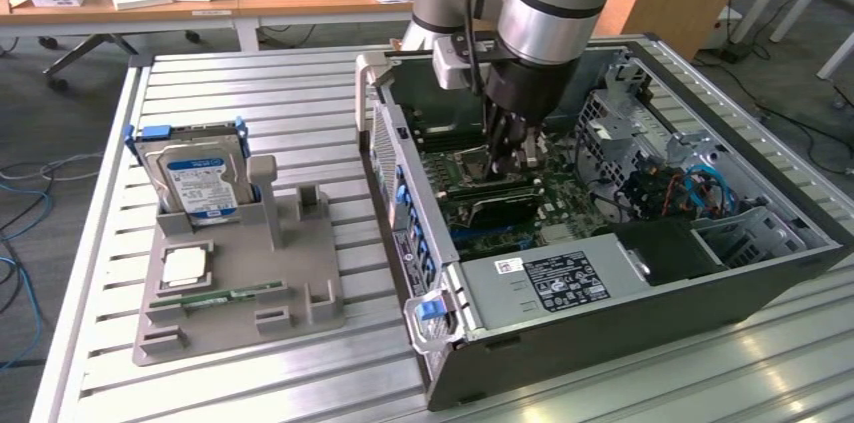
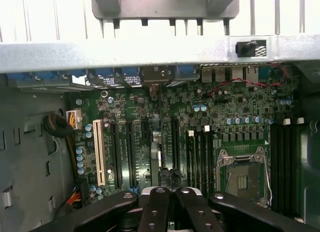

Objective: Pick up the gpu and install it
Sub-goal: 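Press down on the gpu until it lock into place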

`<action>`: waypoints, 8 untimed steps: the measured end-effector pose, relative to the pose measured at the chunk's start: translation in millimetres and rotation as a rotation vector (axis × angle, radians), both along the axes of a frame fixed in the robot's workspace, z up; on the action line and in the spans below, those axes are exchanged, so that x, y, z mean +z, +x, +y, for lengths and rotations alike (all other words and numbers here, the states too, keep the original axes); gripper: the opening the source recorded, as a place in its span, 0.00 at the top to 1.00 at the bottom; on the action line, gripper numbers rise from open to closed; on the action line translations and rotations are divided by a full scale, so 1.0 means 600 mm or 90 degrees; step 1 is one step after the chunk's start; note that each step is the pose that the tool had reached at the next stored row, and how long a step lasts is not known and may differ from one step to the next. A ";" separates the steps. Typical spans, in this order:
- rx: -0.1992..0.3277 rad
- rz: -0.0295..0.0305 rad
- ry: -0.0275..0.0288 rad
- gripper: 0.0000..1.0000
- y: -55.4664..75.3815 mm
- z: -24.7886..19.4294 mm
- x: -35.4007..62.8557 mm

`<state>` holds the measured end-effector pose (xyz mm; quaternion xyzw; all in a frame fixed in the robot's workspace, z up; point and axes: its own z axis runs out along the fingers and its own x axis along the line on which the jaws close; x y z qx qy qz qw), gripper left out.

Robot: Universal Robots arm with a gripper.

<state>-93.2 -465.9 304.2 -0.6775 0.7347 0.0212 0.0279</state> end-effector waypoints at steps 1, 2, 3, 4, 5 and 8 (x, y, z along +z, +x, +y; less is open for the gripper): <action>0.000 -0.0001 0.0002 0.89 0.000 0.0000 -0.001; 0.000 -0.0002 0.0004 0.89 0.000 0.0000 -0.003; 0.000 -0.0001 0.0002 0.89 0.000 0.0000 -0.004; 0.000 0.0000 0.0001 0.89 0.000 0.0000 -0.006; 0.000 0.0000 0.0001 0.89 0.000 0.0000 -0.007; 0.000 0.0000 0.0001 0.89 0.000 0.0000 -0.012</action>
